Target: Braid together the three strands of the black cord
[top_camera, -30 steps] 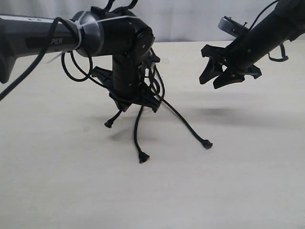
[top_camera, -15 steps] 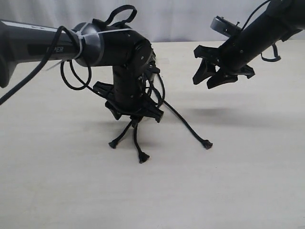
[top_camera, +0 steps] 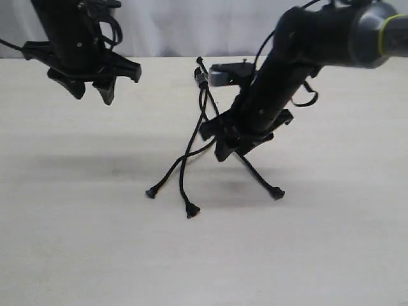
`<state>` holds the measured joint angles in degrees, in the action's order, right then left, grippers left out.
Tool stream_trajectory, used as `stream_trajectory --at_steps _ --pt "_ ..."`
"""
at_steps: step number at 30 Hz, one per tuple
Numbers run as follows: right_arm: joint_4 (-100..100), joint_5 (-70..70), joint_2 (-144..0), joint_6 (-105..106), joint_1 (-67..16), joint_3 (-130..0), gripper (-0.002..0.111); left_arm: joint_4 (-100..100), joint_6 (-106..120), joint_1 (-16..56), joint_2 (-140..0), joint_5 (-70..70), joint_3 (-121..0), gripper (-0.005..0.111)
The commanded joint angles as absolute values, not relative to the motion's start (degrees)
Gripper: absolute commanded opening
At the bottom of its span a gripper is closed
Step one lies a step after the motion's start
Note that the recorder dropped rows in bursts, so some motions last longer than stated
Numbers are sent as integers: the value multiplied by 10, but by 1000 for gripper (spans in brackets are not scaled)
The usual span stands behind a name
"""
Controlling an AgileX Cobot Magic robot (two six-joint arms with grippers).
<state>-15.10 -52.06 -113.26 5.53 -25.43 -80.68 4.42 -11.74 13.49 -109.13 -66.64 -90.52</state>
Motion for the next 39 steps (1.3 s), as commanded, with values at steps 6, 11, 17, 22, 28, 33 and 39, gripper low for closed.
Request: stream_trajectory --at_steps 6,11,17,22,28,33,39 --pt "-14 -441 -1155 -88 -395 -799 46 -39 -31 117 -1025 -593 -735 49" --pt "-14 -418 -1183 -101 -419 -799 46 -63 -10 95 -991 -559 -679 49" --pt "17 -410 -1203 -129 -423 -799 46 -200 80 8 -971 -564 -659 49" --pt "17 -412 -1218 -129 -425 -799 44 -215 89 -9 -964 -565 -654 49" --pt "34 -427 -1189 -115 -422 -800 4 -217 86 -6 -964 -555 -653 49" --pt "-16 -474 -1149 -52 -337 -800 4 -217 57 72 -965 -422 -593 49" --pt "-126 -465 -1154 52 -352 -798 25 -218 25 83 -966 -399 -591 49"
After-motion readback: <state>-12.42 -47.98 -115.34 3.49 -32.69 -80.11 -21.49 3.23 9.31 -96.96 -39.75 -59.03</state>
